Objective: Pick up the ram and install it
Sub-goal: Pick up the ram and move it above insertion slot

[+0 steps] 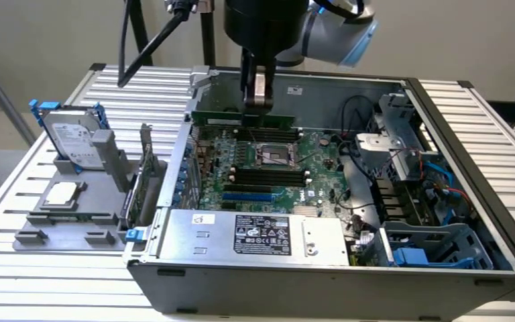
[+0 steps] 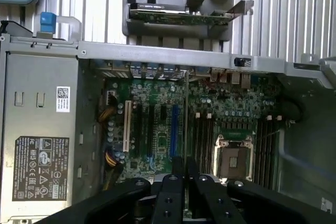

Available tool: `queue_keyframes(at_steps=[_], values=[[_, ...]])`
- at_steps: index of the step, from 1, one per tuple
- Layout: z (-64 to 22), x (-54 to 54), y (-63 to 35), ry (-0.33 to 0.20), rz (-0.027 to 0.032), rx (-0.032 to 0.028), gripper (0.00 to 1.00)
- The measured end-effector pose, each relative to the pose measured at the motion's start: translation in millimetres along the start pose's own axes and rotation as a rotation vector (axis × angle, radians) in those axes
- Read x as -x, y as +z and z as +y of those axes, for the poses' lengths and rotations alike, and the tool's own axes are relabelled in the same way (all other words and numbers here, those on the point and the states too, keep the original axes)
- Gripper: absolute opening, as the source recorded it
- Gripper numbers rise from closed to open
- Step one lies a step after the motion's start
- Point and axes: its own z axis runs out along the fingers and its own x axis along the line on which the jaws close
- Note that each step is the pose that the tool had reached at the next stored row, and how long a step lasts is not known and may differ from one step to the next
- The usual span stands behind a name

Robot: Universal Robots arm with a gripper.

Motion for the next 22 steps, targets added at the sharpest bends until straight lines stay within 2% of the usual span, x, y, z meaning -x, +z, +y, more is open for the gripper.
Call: queue_keyframes(at_steps=[5, 11, 17, 22], values=[[-15.2, 11.5, 2.6, 0.000, 0.0032, 0.0001, 0.13], [-34.7, 16.3, 5.8, 0.007, 0.0057, -0.0008, 0.13], [-46.3, 18.6, 9.4, 0.026, 0.0048, -0.0032, 0.13], [-50.3, 25.1, 14.3, 0.033, 0.0050, -0.0042, 0.13]])
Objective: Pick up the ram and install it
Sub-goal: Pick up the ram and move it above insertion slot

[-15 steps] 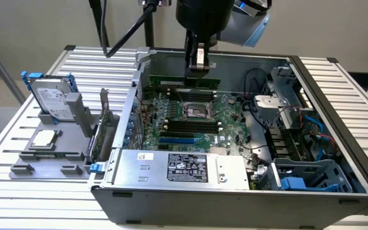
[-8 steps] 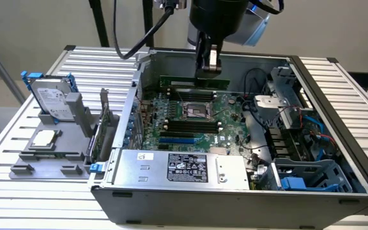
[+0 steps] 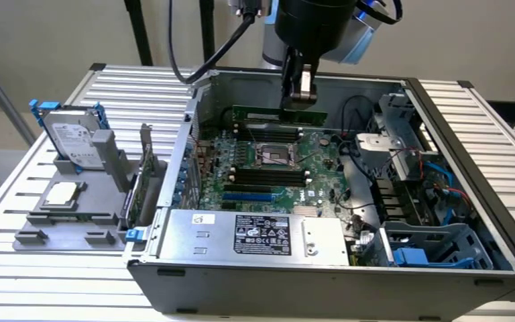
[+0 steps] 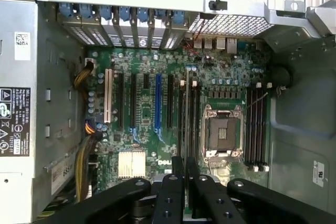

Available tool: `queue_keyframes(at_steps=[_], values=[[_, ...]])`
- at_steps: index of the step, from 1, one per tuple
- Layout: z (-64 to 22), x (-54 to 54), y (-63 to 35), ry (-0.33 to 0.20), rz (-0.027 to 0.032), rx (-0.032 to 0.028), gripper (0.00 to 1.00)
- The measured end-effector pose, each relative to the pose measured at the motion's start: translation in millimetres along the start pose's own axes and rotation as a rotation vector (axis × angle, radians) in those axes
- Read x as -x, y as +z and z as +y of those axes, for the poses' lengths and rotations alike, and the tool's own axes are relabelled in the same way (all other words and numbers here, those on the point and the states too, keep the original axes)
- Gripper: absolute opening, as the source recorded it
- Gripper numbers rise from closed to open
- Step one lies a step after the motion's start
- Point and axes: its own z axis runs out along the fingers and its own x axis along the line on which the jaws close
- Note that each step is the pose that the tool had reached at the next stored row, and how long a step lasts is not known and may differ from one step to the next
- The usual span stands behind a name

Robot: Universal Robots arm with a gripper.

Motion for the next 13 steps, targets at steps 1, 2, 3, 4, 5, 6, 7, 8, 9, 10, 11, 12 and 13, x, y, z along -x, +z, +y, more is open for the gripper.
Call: queue_keyframes(at_steps=[1, 2, 3, 4, 5, 6, 7, 8, 9, 10, 11, 12, 13], values=[[-0.4, 1.1, 1.0, 0.001, -0.0001, -0.0002, 0.13], [-0.5, 2.1, 1.9, 0.003, -0.0002, -0.0004, 0.13], [-0.7, 3.1, 2.8, 0.005, -0.0003, -0.0008, 0.13], [-0.8, 4.1, 3.7, 0.006, -0.0004, -0.0012, 0.13], [-0.9, 5.3, 4.6, 0.007, -0.0004, -0.0017, 0.13], [-1.0, 6.7, 5.6, 0.008, -0.0004, -0.0024, 0.13], [-1.0, 8.3, 6.6, 0.009, -0.0004, -0.0036, 0.13], [-1.0, 10.2, 7.6, 0.010, 0.0009, -0.0054, 0.13], [-1.1, 12.2, 8.5, 0.010, 0.0027, -0.0074, 0.13], [-1.1, 14.0, 9.3, 0.010, 0.0045, -0.0090, 0.13], [-1.1, 15.7, 9.9, 0.010, 0.0059, -0.0104, 0.13], [-1.1, 16.5, 10.1, 0.010, 0.0064, -0.0105, 0.13], [-1.2, 16.5, 10.1, 0.010, 0.0064, -0.0105, 0.13]])
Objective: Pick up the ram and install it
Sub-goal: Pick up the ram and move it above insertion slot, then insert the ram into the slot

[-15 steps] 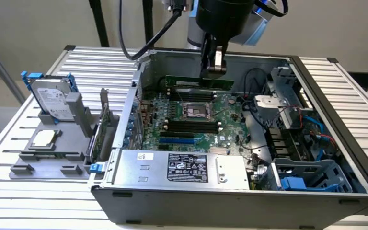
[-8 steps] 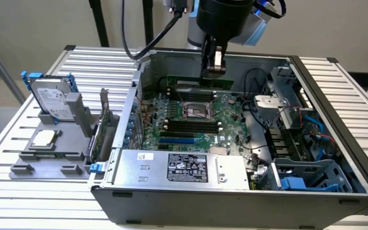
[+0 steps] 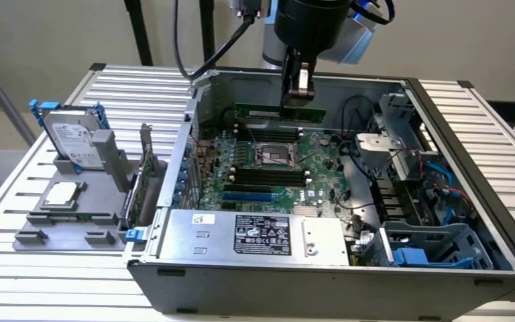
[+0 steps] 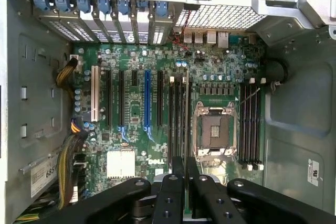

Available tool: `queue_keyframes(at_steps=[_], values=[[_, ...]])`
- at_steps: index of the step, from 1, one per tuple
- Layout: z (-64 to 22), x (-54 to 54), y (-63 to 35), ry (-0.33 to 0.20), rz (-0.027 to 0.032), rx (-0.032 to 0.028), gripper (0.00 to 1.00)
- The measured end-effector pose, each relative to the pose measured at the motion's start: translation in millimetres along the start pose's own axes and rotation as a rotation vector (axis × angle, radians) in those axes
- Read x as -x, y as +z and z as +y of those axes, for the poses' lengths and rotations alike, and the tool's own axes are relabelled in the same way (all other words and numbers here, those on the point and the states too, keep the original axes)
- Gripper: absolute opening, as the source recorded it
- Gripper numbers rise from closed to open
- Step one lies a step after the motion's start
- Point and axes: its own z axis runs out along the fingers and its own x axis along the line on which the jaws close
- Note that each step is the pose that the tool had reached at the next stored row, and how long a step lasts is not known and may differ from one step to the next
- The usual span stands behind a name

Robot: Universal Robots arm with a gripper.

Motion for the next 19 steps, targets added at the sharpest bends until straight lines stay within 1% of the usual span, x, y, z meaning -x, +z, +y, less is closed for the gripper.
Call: queue_keyframes(at_steps=[14, 16, 19], values=[[0.0, 0.0, 0.0, 0.000, 0.0002, 0.0000, 0.13], [0.1, -0.2, 2.1, 0.000, 0.0005, 0.0000, 0.13], [0.7, 2.1, 7.9, 0.000, 0.0013, -0.0002, 0.13]])
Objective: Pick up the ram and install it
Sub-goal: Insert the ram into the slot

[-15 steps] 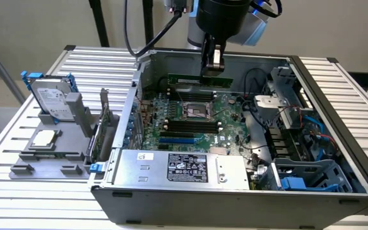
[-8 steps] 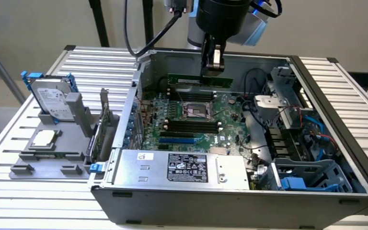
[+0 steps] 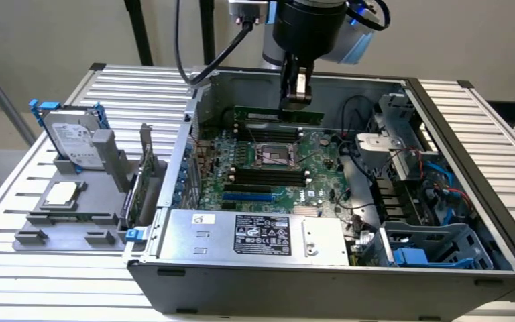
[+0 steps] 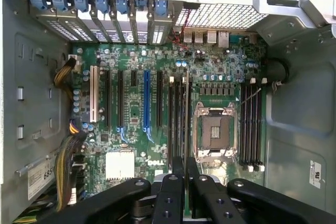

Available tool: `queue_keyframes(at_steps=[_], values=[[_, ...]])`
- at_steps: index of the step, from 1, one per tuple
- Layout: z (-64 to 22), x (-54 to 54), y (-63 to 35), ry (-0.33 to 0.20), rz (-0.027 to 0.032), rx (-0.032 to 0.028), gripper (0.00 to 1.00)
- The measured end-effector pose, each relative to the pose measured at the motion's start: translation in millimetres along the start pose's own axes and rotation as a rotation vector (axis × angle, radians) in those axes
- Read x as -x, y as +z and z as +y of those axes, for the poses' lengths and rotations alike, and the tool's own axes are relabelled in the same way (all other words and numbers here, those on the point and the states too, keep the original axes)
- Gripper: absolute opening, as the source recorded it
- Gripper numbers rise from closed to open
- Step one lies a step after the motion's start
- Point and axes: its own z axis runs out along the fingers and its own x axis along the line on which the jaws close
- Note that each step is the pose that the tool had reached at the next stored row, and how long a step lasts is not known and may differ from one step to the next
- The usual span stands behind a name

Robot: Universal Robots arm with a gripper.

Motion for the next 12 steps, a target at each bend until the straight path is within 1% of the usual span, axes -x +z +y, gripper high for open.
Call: queue_keyframes(at_steps=[6, 8, 12], values=[[3.0, 14.2, 12.8, 0.000, 0.0002, 0.0000, 0.13], [4.2, 17.9, 16.9, 0.000, 0.0014, 0.0000, 0.13], [6.9, 18.3, 24.5, 0.000, 0.0035, 0.0001, 0.13]])
